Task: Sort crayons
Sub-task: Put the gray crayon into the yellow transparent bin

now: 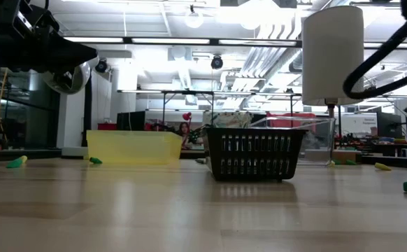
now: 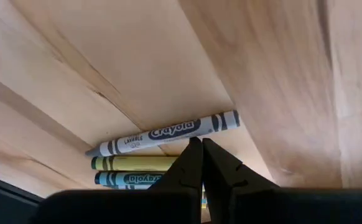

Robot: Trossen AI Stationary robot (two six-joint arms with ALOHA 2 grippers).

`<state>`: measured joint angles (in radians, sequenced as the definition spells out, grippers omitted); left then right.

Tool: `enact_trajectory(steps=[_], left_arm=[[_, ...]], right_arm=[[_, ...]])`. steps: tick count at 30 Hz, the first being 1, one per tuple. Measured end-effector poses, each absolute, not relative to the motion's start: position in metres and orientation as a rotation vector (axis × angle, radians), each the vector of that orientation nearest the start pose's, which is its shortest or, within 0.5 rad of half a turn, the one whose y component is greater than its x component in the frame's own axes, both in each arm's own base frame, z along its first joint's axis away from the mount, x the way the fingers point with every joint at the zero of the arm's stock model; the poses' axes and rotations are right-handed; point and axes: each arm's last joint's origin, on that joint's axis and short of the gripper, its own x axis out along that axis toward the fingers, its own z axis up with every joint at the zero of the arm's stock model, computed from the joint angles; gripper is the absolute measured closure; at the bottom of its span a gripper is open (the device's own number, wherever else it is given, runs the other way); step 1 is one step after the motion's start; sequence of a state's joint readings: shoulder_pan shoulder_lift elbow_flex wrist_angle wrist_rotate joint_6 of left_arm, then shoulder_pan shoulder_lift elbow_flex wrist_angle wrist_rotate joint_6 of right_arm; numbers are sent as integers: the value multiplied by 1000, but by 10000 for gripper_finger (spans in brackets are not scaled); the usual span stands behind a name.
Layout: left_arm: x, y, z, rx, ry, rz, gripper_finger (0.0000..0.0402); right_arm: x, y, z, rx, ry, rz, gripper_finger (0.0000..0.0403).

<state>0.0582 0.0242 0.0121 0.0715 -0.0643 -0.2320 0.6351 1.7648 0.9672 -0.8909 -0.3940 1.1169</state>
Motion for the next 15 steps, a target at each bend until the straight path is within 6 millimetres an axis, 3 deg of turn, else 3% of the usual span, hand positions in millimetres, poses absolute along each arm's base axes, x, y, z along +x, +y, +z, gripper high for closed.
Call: enact_trajectory(steps=[4,9,15], left_arm=[[98,8,173,-232,-74,115,398],[98,8,173,-198,-71,116,398],[98,8,173,-201,-72,116,398]], right_arm=[[211,169,145,567,1901,-283,403],[207,170,160,699,1802,-443,403],[210,178,161,845,1732,-523,402]])
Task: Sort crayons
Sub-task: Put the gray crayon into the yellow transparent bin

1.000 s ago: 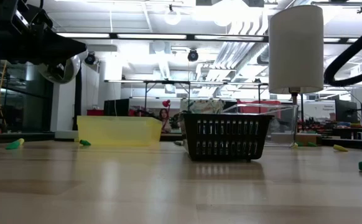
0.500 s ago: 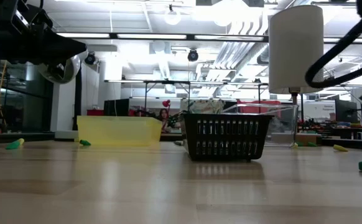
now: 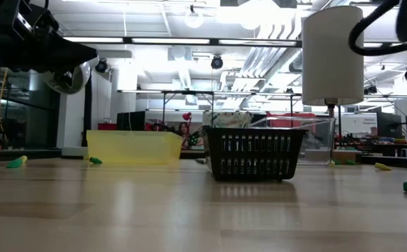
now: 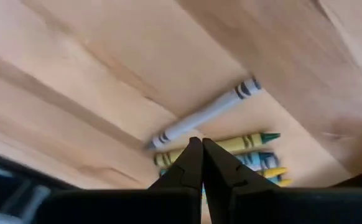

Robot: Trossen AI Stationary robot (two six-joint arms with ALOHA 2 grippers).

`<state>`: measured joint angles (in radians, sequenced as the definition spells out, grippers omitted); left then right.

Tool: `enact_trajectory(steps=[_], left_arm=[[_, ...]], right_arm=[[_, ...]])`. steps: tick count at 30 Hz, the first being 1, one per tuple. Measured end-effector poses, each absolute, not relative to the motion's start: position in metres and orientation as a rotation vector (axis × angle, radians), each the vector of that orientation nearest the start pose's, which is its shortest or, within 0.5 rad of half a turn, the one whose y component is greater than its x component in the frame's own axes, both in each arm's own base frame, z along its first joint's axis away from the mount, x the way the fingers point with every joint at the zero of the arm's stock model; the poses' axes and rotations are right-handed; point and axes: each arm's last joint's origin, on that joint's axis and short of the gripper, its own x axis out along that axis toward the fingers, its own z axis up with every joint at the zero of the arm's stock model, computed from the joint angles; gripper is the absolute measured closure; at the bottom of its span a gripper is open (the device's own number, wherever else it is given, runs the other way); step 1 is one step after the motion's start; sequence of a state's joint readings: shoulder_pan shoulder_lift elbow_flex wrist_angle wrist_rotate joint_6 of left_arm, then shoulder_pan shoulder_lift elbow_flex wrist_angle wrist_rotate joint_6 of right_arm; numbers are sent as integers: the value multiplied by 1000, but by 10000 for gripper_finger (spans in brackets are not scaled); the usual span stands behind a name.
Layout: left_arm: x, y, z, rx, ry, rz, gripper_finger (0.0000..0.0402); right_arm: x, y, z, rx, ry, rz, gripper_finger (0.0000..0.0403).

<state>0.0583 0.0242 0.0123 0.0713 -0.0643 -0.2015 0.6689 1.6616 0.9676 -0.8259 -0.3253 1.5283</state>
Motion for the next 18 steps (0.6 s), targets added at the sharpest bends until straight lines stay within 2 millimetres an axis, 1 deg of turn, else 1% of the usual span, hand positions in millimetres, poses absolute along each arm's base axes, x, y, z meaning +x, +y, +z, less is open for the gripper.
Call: enact_trajectory(steps=[3,5,7,10,14,16,18], left_arm=[[98,8,173,-228,-73,115,398],[98,8,173,-229,-73,115,398],[98,8,173,-225,-72,115,398],[98,8,173,-225,-72,115,398],[98,8,173,-225,-72,115,398],[98,8,173,-225,-72,115,398],[98,8,173,-225,-72,115,398]], right_arm=[[210,179,160,868,1692,-579,391],[209,180,160,885,1681,-610,373],[206,184,160,900,1655,-654,344],[203,187,160,915,1599,-720,290],[199,186,159,963,1520,-879,223],[198,185,159,983,1509,-925,203],[198,185,159,992,1503,-944,197]])
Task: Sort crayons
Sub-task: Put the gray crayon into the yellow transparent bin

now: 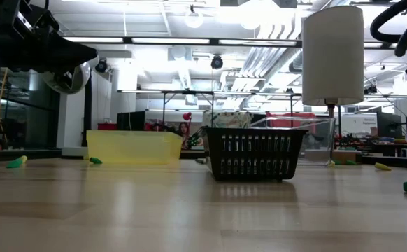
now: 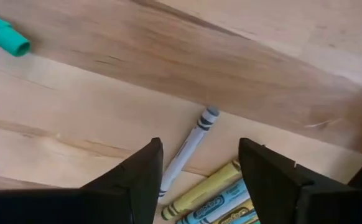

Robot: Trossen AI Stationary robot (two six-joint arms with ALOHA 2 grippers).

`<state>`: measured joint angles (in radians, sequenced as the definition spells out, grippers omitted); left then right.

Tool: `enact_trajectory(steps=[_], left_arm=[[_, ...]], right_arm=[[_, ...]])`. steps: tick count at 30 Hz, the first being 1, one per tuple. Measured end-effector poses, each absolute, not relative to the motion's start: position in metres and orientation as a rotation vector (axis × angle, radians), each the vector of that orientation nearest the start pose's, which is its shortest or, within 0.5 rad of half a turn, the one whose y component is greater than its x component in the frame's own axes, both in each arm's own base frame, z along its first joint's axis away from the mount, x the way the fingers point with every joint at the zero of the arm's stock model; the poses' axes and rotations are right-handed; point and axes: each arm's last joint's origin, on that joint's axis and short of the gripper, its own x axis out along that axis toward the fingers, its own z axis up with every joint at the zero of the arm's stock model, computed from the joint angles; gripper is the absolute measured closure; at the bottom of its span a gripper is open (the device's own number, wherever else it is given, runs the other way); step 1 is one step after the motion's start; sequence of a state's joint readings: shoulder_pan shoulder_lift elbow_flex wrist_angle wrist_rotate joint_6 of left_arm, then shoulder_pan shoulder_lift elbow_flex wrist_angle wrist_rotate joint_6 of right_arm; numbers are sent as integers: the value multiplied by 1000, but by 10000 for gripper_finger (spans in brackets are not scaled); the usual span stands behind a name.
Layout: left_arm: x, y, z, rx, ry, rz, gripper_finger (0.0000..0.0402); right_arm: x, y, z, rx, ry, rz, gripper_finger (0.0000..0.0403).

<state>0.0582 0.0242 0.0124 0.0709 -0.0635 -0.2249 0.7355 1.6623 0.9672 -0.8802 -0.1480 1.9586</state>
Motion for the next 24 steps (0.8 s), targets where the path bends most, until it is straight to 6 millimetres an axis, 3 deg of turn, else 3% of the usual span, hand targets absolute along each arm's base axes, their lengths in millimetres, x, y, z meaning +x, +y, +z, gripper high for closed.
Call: enact_trajectory(steps=[15,24], left_arm=[[98,8,173,-259,-74,113,398],[98,8,173,-260,-75,113,398]], right_arm=[[196,188,159,993,1455,-941,258],[200,194,147,972,1476,-921,265]])
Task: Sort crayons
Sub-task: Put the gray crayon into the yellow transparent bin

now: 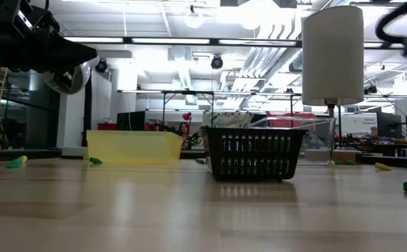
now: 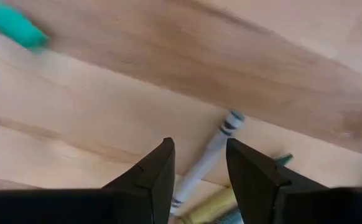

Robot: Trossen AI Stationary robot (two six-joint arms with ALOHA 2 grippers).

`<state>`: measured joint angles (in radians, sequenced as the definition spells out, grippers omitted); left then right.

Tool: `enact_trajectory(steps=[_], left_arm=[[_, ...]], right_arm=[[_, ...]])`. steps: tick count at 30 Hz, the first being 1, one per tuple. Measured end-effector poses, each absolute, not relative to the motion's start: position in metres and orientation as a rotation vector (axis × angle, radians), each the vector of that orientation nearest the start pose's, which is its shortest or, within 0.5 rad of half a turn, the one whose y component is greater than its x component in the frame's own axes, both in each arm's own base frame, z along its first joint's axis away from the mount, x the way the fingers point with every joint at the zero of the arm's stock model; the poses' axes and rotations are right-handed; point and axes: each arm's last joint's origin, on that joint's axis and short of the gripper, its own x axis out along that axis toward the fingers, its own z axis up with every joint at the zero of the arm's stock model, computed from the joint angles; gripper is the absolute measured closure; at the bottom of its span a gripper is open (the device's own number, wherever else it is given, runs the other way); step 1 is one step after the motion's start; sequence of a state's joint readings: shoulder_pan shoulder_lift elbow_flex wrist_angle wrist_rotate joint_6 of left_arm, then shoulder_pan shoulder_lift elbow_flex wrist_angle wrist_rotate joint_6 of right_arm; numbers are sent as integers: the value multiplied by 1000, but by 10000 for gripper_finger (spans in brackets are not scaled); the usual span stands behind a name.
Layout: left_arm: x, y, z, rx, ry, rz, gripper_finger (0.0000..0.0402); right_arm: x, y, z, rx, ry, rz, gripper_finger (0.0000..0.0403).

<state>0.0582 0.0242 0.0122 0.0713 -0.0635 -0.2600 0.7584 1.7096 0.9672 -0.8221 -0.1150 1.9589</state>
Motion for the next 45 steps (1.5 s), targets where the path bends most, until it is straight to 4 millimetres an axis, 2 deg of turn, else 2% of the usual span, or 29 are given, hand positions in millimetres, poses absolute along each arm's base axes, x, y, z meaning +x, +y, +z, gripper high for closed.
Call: enact_trajectory(steps=[6,18,25,29,33,37,38,42,45], left_arm=[[98,8,173,-259,-75,113,398],[98,8,173,-260,-76,113,398],[98,8,173,-260,-75,113,398],[98,8,173,-260,-75,114,398],[98,8,173,-260,-75,114,398],[98,8,173,-260,-76,114,398],[98,8,173,-259,-76,113,398],[98,8,173,-259,-76,114,398],[98,8,173,-260,-76,113,398]], right_arm=[[197,192,146,932,1481,-956,265],[196,198,145,977,1440,-949,265],[200,203,127,943,1514,-942,265],[200,203,124,918,1514,-948,267],[201,203,124,887,1526,-911,299],[202,203,124,846,1537,-854,379],[203,202,124,834,1544,-842,388],[206,198,126,801,1570,-787,387],[206,191,136,783,1570,-747,398]])
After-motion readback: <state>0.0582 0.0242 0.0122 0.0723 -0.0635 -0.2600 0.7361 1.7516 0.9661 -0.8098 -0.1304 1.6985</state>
